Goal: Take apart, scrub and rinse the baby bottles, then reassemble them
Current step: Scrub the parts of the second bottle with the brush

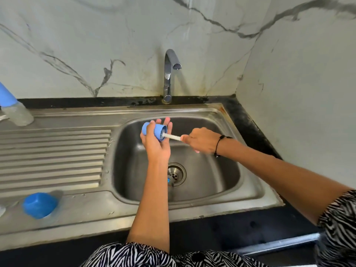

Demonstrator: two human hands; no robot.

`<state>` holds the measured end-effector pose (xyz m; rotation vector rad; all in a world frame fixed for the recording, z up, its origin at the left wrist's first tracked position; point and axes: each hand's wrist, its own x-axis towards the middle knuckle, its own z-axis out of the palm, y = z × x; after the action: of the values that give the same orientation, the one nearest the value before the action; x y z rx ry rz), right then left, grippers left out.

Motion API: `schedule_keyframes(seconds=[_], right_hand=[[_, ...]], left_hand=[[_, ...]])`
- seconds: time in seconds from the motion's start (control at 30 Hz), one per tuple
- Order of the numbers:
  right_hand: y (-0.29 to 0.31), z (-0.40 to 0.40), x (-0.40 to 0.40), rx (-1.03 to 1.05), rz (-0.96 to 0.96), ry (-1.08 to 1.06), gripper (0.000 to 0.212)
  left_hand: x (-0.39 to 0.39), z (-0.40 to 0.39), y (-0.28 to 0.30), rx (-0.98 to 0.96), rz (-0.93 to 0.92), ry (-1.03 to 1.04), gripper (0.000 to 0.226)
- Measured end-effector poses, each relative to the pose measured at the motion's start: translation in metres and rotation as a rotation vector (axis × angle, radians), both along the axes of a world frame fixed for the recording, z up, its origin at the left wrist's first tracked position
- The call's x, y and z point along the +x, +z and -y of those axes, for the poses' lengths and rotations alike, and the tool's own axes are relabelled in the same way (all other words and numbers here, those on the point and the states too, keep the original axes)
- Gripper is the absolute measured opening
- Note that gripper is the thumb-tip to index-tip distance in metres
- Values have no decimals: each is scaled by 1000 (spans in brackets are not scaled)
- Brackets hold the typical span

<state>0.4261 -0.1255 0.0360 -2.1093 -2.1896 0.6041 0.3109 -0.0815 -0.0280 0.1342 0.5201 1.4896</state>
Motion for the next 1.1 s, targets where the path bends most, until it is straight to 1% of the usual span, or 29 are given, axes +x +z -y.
schedule_keyframes(seconds=[0.1,0.17,0.2,0.27,0.33,0.4,0.43,0.47,0.53,0.6,0.63,0.7,0.73,0.77,0.83,0.9,0.97,1.03,1.1], right_hand=[[-2,10,-4,-72,-49,45,50],[-9,13,-3,-86,17,26,49],[-11,14,-3,-76,84,5,48],[-14,17,-4,-7,254,-21,45],[-15,17,-7,72,391,-3,48],[-19,13,-11,123,450,-14,48],[-20,12,-13,136,447,-32,46],[-20,9,-14,137,393,-63,43],[-14,8,-16,104,225,-106,37],[-8,10,-19,59,51,-94,35],[-8,13,-21,47,0,-74,33],[-14,20,-22,38,36,-32,33],[-18,23,-20,24,76,-21,37],[-20,26,-19,4,126,-30,41],[-24,25,-17,32,224,-50,48],[-29,17,-13,85,316,-42,52],[-30,7,-11,125,361,-41,51],[-28,-3,-11,142,366,-73,49],[-24,-7,-11,142,314,-104,48]], left_hand=[[-2,1,-3,-30,229,-17,9],[-3,-2,-5,-97,278,-34,3],[-3,-3,-7,-132,243,-44,5],[1,-3,-12,-193,69,-63,8],[5,-2,-10,-227,-75,-74,20],[4,-7,-9,-249,-97,-69,29],[2,-10,-7,-238,-93,-58,29],[-1,-12,-5,-207,-97,-53,26],[-8,-15,-5,-118,-77,-58,22],[-14,-9,-6,-33,56,-83,23],[-15,-6,-7,-14,140,-101,23],[-16,-1,-11,-3,253,-131,22],[-15,-2,-13,-22,264,-140,20],[-14,-4,-16,-53,249,-149,16],[-9,-10,-17,-136,163,-146,8],[-5,-15,-17,-183,33,-119,13],[-3,-19,-13,-170,-32,-95,27],[-4,-24,-12,-159,-15,-78,31],[-9,-24,-9,-112,27,-80,25]])
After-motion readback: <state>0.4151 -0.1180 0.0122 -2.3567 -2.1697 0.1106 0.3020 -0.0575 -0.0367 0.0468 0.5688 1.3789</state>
